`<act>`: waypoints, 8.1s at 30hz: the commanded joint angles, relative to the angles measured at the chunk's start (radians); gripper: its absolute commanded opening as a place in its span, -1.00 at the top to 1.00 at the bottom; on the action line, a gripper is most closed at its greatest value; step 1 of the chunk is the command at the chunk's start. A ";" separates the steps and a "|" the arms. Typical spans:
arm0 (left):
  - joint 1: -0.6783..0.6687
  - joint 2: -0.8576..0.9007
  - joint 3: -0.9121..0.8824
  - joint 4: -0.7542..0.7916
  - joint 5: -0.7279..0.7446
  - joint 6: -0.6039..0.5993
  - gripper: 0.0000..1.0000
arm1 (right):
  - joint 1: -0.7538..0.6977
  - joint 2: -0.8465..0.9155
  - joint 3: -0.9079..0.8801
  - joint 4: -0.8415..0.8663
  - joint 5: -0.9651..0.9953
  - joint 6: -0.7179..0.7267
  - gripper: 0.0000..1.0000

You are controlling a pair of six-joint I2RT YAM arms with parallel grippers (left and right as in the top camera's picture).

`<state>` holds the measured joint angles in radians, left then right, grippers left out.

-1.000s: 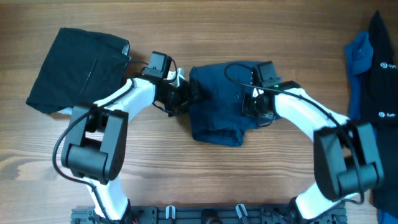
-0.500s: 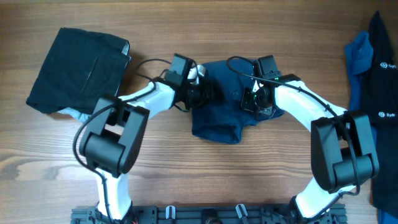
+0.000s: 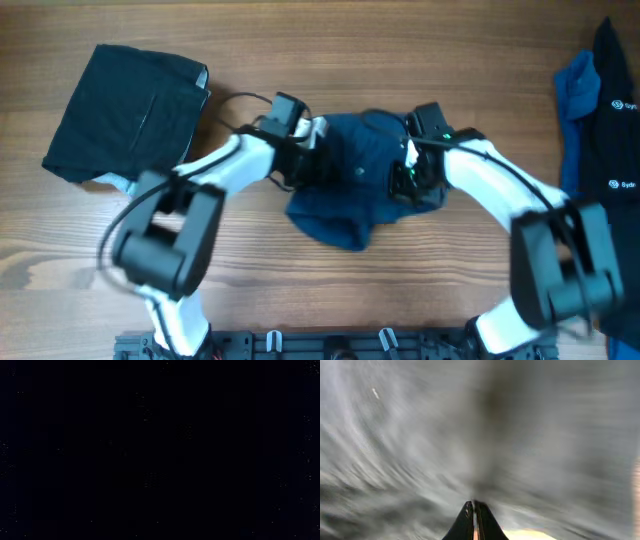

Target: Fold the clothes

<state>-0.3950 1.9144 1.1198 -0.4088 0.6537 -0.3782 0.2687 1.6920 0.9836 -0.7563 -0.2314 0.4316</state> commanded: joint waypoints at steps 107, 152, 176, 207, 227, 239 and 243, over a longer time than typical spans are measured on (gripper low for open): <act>0.375 -0.983 0.463 -0.935 -0.423 0.449 -0.99 | -0.009 -1.539 -0.470 0.279 0.512 0.040 -1.00; 0.375 -0.983 0.463 -0.936 -0.423 0.450 -0.99 | -0.008 -1.678 -0.926 0.655 0.556 0.226 -0.99; 0.397 -1.040 0.349 -0.732 -0.382 0.453 -1.00 | -0.008 -1.678 -0.926 0.655 0.556 0.226 -0.99; 0.425 -1.912 -1.114 0.548 -0.248 0.397 -1.00 | -0.008 -1.678 -0.926 0.655 0.556 0.226 -0.99; 0.423 -1.908 -1.114 0.366 -0.261 0.397 -1.00 | -0.008 -1.678 -0.926 0.655 0.556 0.226 -0.99; 0.423 -1.908 -1.114 0.366 -0.261 0.397 -0.99 | -0.008 -1.678 -0.926 0.655 0.556 0.226 -0.99; 0.423 -1.908 -1.114 0.366 -0.261 0.397 -1.00 | -0.008 -1.678 -0.926 0.655 0.556 0.226 -0.99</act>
<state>0.0292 0.0139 0.0082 -0.0387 0.3977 0.0212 0.2619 0.0166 0.0608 -0.1040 0.3294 0.6746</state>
